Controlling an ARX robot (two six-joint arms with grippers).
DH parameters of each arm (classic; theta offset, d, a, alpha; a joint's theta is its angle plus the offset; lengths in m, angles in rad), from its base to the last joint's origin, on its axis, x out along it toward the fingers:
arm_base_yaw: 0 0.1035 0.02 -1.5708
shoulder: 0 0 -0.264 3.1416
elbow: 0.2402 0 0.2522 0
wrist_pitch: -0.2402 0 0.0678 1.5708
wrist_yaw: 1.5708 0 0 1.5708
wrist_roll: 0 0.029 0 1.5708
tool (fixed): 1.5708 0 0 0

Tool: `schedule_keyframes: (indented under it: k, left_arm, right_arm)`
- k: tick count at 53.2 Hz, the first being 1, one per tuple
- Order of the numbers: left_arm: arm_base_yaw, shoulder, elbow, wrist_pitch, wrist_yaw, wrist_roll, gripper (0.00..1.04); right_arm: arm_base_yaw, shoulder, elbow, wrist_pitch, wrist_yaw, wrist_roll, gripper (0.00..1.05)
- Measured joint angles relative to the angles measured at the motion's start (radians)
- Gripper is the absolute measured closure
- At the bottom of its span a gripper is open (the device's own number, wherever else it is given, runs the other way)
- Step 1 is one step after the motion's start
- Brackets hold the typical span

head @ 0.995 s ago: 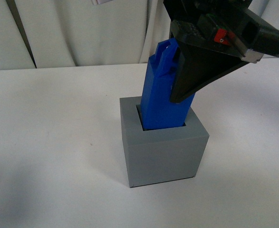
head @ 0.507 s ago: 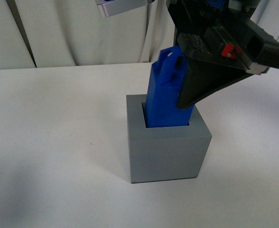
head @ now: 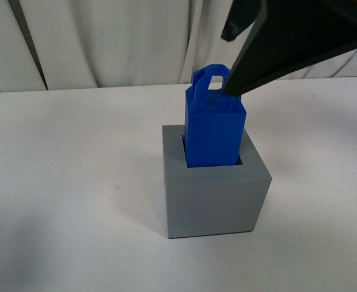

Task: Insert blue part into gray base

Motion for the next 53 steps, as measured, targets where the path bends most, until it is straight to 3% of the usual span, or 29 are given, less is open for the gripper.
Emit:
schedule_keyframes:
  k: [17,28,39,48,53]
  left_arm:
    - [0.0,0.0,0.0,0.0,0.0,0.0,0.06]
    - [0.0,0.0,0.0,0.0,0.0,0.0,0.06]
    - [0.0,0.0,0.0,0.0,0.0,0.0,0.06]
    - [0.0,0.0,0.0,0.0,0.0,0.0,0.06]
    - [0.0,0.0,0.0,0.0,0.0,0.0,0.06]
  right_arm:
    - [-0.159,-0.375,-0.41,0.215,-0.236,0.018,0.07]
    - [-0.272,-0.564,-0.689,0.418,-0.364,0.126,0.07]
    - [-0.488,-0.762,-0.958,0.549,-0.491,0.243,0.07]
    - [-0.729,-0.908,-1.149,0.726,-0.58,0.4,0.07]
    - [-0.767,-0.928,-1.176,0.755,-0.576,0.453,0.07]
